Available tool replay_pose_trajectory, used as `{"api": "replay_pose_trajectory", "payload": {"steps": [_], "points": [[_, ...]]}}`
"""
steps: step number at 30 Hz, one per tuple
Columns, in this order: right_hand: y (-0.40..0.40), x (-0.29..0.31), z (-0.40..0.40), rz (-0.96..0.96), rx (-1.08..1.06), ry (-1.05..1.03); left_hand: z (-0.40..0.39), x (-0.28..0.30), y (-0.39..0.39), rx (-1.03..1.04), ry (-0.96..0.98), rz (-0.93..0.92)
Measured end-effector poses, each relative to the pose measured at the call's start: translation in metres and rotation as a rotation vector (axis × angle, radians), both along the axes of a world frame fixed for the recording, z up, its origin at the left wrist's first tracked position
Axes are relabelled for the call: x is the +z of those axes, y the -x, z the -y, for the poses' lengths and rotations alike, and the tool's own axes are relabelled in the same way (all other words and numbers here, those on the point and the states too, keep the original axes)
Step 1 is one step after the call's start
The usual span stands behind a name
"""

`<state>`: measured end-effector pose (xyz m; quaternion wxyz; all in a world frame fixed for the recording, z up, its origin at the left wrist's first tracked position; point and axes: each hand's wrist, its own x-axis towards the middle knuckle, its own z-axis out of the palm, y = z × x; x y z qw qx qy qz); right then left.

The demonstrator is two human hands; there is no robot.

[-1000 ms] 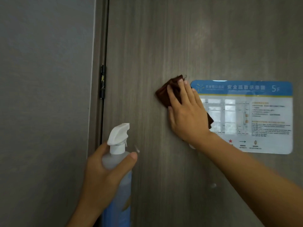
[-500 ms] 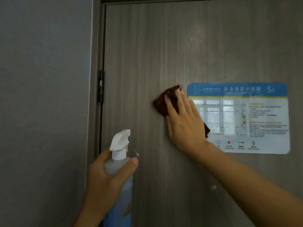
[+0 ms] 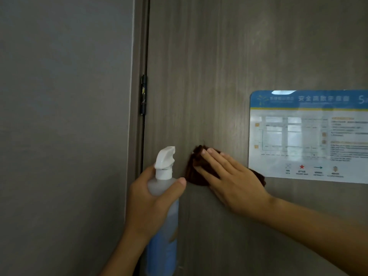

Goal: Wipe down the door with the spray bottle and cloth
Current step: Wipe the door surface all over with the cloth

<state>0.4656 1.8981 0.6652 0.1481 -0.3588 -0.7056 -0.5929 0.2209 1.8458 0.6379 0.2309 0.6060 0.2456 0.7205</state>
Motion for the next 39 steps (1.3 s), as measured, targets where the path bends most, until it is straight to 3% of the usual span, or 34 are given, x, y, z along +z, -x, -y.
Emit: {"api": "replay_pose_trajectory", "payload": {"steps": [8, 18, 31, 36, 39], "points": [[0.036, 0.089, 0.001, -0.502, 0.063, -0.115, 0.004, 0.001, 0.002, -0.033, -0.005, -0.006], [0.037, 0.010, -0.007, -0.300, 0.102, -0.038, -0.004, -0.056, -0.014, 0.022, 0.143, -0.076], [0.052, -0.011, -0.008, -0.423, 0.132, -0.067, -0.002, -0.055, -0.012, 0.049, 0.139, -0.071], [0.040, -0.059, -0.011, -0.053, 0.113, 0.039, 0.008, -0.055, 0.014, 0.100, 0.121, -0.048], [0.036, -0.036, -0.011, -0.084, 0.100, 0.004, 0.013, -0.053, 0.025, 0.130, 0.090, -0.078]]}}
